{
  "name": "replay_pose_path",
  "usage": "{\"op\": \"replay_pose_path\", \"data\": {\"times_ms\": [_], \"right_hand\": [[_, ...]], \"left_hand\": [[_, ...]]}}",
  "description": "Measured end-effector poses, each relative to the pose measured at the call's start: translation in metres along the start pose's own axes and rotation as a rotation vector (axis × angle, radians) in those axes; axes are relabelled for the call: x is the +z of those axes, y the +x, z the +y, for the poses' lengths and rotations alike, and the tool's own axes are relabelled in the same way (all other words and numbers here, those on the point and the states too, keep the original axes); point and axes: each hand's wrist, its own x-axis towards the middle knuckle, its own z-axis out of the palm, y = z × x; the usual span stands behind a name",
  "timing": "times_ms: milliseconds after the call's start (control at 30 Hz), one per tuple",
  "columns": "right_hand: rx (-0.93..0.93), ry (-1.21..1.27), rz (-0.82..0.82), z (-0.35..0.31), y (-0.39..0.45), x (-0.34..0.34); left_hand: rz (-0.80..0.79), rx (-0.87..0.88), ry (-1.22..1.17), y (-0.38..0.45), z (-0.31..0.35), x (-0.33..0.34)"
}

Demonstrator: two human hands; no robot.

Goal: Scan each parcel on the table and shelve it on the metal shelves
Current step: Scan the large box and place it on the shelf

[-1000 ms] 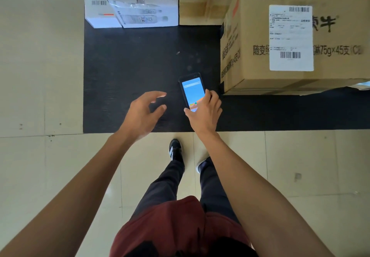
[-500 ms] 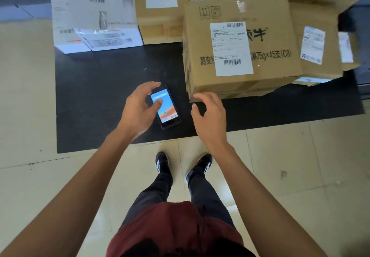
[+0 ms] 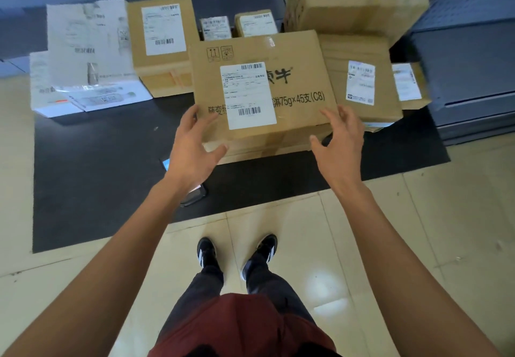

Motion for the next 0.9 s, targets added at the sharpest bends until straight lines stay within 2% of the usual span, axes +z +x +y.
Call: {"op": "replay_pose_path", "data": {"times_ms": [233, 400, 533, 900], "right_hand": [[-0.152, -0.169, -0.177, 0.013, 0.033, 0.003], [-0.137, -0.172, -0.250, 0.014, 0.045, 0.011], [-0.098, -0.030, -0.249, 0.016, 0.045, 0.015], [-0.091, 0.055, -0.119, 0.009, 0.008, 0.033]], "left_hand": [[0.008, -0.009, 0.073, 0.006, 0.007, 0.012], [-0.005, -0.002, 0.101, 0.014, 0.006, 0.020], [-0.008, -0.013, 0.083, 0.020, 0.004, 0.025], [0.013, 0.074, 0.095, 0.008, -0.011, 0.011]]}}
